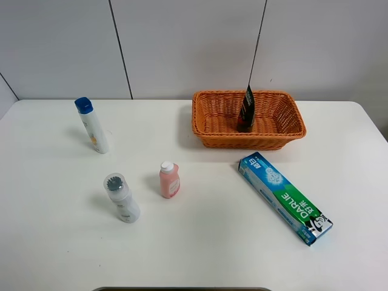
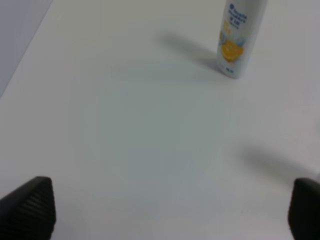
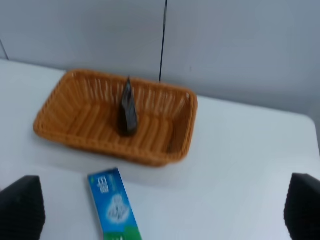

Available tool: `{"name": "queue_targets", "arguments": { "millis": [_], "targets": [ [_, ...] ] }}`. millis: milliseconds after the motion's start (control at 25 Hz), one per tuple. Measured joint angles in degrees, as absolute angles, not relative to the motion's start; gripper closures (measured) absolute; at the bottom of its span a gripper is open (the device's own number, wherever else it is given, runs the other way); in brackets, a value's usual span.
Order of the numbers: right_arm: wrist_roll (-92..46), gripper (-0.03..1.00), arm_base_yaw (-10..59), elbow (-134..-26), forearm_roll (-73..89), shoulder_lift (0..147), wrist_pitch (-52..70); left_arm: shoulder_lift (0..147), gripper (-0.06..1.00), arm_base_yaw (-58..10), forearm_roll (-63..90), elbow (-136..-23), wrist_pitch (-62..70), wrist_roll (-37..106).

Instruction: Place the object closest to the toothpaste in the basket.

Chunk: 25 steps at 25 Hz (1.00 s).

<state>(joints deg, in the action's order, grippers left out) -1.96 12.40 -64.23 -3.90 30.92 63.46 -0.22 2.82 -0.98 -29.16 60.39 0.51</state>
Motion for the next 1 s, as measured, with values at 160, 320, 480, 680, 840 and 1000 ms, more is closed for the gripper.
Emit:
{"name": "queue_targets", "arguments": {
  "millis": [160, 320, 480, 680, 840, 1000],
  "targets": [
    [-1.28, -0.02, 7.01, -57.06, -3.9, 23.47, 63.04, -0.22, 0.0, 2.82, -0.98, -29.16, 60.39, 0.51],
    [-0.84, -0.02, 4.33, -52.74, -3.85, 18.54, 62.97, -0.22, 0.0, 2.82, -0.98, -29.16, 60.39, 0.51],
    [0.0, -0.02, 1.01, -47.29, -3.85, 12.07, 62.58, -0.22, 0.0, 2.82, -0.98, -29.16, 60.39, 0.51],
    [0.43, -0.02, -1.04, -41.87, -3.85, 7.39, 62.2, -0.22, 0.0, 2.82, -0.98, -29.16, 60.39, 0.51],
    [0.88, -0.02, -1.04, -37.32, -3.81, 3.49, 62.16, -0.22, 0.0, 2.82, -0.98, -29.16, 60.39, 0.51],
    [0.88, -0.02, -1.04, -33.96, -3.81, 0.04, 60.99, -0.22, 0.0, 2.82, -0.98, -29.16, 60.39, 0.51]
  ]
}}
